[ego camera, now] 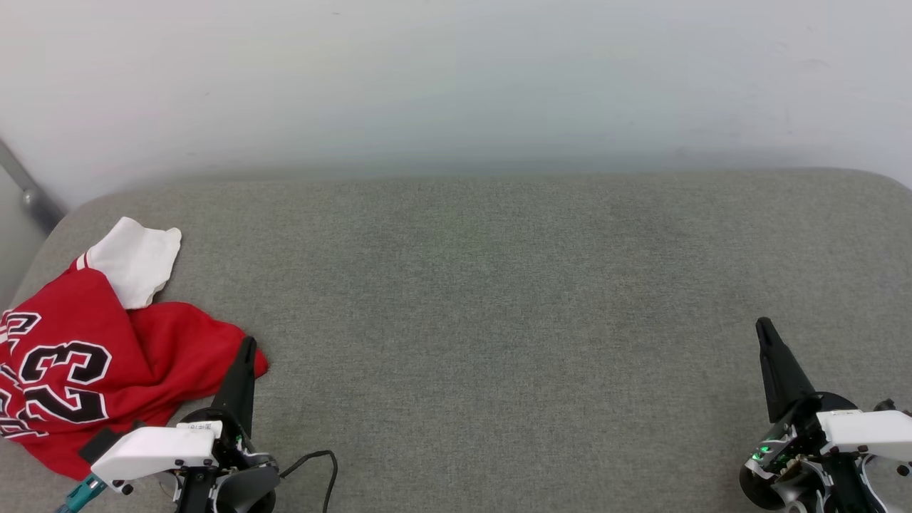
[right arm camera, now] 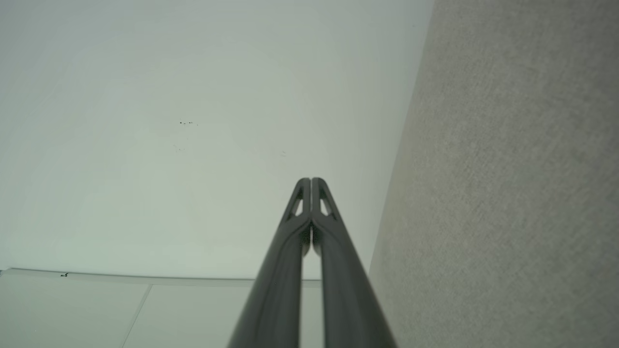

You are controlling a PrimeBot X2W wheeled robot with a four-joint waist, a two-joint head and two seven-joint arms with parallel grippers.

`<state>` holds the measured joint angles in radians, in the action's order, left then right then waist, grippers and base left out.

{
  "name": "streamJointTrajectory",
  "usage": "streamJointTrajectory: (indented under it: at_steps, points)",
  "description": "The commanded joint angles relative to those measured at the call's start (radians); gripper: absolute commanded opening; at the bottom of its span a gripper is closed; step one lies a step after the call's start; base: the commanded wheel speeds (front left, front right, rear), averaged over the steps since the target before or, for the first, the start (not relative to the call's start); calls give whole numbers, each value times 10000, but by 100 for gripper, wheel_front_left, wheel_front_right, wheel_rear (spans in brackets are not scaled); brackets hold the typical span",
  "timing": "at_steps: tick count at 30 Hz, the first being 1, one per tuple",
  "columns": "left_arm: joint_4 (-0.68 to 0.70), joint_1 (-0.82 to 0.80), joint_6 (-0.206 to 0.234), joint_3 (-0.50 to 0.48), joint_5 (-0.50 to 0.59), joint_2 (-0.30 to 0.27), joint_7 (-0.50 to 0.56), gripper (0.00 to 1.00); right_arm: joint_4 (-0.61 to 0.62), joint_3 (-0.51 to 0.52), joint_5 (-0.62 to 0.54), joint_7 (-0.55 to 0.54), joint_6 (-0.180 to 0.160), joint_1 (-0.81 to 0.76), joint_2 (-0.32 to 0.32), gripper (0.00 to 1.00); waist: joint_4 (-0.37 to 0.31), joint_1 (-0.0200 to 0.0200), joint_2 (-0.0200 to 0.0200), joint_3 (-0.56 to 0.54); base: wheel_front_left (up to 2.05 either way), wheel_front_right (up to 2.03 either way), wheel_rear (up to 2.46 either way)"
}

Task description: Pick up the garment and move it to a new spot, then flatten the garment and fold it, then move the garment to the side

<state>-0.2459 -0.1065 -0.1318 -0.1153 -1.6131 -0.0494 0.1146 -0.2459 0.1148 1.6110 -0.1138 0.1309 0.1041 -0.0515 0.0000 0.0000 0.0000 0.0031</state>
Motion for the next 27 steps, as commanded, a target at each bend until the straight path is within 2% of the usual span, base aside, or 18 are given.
streamJointTrajectory:
  at_steps: [1,27]
  points:
    - [2,-55,-31,-21,7,25,18,0,-10,-6,40,0,-3,99,41,0,0,0,0,0,0,0,0]
    - [2,-55,-31,-21,6,25,16,0,-10,-7,40,0,-3,99,41,0,0,0,0,0,0,0,0]
